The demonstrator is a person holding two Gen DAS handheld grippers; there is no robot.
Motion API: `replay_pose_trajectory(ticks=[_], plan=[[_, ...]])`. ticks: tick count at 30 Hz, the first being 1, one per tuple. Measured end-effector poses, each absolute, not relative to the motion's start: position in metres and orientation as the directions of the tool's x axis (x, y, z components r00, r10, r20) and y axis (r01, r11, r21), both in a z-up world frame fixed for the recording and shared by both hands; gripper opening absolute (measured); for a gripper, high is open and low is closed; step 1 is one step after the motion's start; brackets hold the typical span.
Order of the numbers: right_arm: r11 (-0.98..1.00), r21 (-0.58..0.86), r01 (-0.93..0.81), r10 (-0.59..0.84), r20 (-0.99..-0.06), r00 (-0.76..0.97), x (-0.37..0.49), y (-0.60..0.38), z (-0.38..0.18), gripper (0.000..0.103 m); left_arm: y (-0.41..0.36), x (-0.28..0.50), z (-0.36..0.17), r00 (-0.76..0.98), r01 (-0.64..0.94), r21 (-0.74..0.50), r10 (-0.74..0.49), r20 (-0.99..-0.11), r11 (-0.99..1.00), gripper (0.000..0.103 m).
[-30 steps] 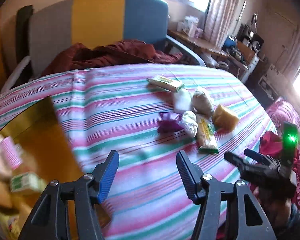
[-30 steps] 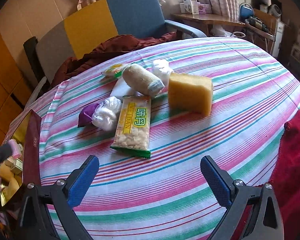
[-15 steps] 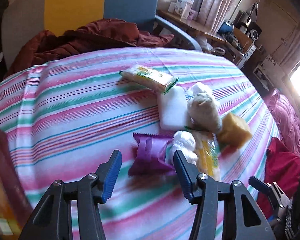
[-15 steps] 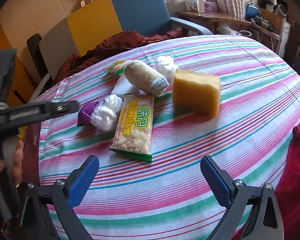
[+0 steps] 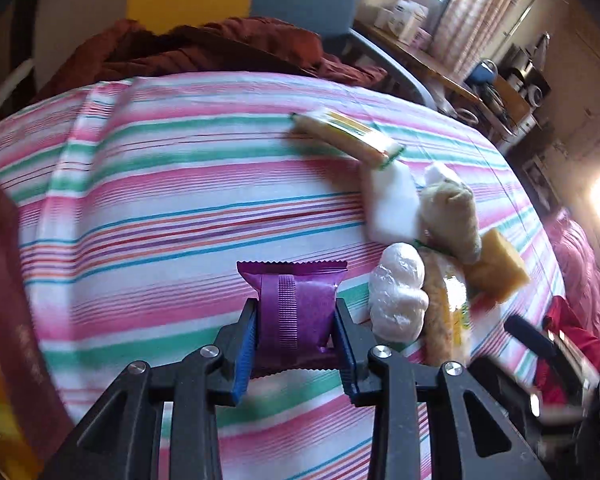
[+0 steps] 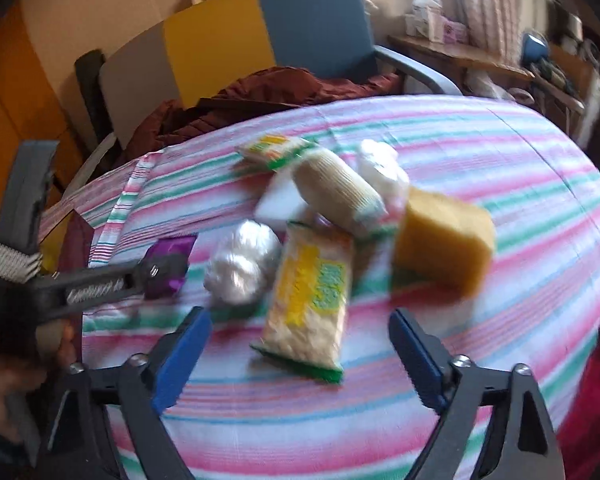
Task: Organize objects
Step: 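Grasp the purple snack packet with left tool while right tool grasps the plastic-wrapped bundle, then carry packet and wrapped bundle into the gold tray and open both tools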
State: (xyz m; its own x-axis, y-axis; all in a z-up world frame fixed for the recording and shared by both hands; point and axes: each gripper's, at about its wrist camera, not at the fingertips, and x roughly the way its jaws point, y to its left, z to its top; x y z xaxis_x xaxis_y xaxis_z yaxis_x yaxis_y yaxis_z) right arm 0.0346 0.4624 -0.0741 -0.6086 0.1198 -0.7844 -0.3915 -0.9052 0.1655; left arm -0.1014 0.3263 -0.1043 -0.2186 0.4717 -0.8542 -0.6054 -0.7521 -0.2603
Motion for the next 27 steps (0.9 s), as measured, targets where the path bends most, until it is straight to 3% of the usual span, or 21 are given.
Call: replay_pose_trajectory(ticks=[3,11,13,14,15,27], plan=[[-0.928,0.142,-0.344,0.103,-0.790,-0.605,0.010,0.458,-0.074,0.071,0.313,-0.096,-0.096,-0.253,-0.600,-0.251,0.478,-0.841,-0.760,0.035],[-0.957,0.098,-0.272,0.063,-0.847,-0.528,-0.043,0.441,-0.097,0.070,0.300,-0.096,-0.083,-0.288,-0.592,-0.260,0.502,-0.816,-0.763,0.035],[-0.963,0.091,-0.255,0.053,-0.861,-0.506,-0.051,0.436,-0.104,0.060,0.296,-0.093,-0.079,-0.294,-0.592,-0.264,0.509,-0.809,-0.761,0.035],[-0.964,0.077,-0.255,0.059,-0.871,-0.487,-0.053,0.435,-0.109,0.043,0.294,-0.092,-0.077,-0.294,-0.590,-0.271,0.514,-0.806,-0.761,0.035],[-0.965,0.056,-0.256,0.079,-0.868,-0.490,-0.053,0.432,-0.111,0.040,0.290,-0.091,-0.075,-0.293,-0.587,-0.277,0.519,-0.803,-0.760,0.035],[-0.975,0.089,-0.204,0.041,-0.830,-0.557,-0.027,0.405,-0.079,0.038,0.237,-0.078,-0.047,-0.347,-0.535,-0.310,0.539,-0.768,-0.786,0.035]])
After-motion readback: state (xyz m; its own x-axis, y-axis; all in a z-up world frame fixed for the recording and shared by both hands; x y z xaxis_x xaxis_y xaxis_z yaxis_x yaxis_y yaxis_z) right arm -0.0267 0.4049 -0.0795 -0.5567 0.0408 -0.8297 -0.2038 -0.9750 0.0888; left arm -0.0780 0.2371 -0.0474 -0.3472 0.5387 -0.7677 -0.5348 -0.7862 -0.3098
